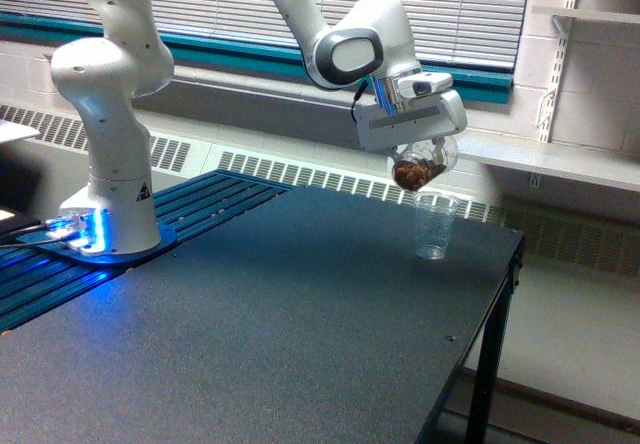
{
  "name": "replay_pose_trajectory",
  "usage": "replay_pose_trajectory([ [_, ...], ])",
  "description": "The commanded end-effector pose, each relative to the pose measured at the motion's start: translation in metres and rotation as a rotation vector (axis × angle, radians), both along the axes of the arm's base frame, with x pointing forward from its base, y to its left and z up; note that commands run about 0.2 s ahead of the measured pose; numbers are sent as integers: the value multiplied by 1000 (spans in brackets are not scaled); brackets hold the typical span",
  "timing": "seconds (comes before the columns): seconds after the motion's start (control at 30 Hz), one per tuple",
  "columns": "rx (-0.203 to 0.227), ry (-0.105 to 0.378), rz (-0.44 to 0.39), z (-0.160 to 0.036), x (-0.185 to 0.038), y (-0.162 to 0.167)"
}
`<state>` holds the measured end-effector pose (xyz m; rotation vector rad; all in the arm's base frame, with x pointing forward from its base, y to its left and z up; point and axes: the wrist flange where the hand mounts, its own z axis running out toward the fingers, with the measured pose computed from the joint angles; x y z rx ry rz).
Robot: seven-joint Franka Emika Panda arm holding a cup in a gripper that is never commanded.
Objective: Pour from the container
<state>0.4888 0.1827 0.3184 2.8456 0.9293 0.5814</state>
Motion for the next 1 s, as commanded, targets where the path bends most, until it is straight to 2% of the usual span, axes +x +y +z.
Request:
replay_pose_trajectory([
  [0.03, 4, -5, -48, 3, 1, 16],
  [0.57, -88, 7, 11, 0, -1, 40],
  [1.0, -162, 14, 31, 0, 0, 46],
])
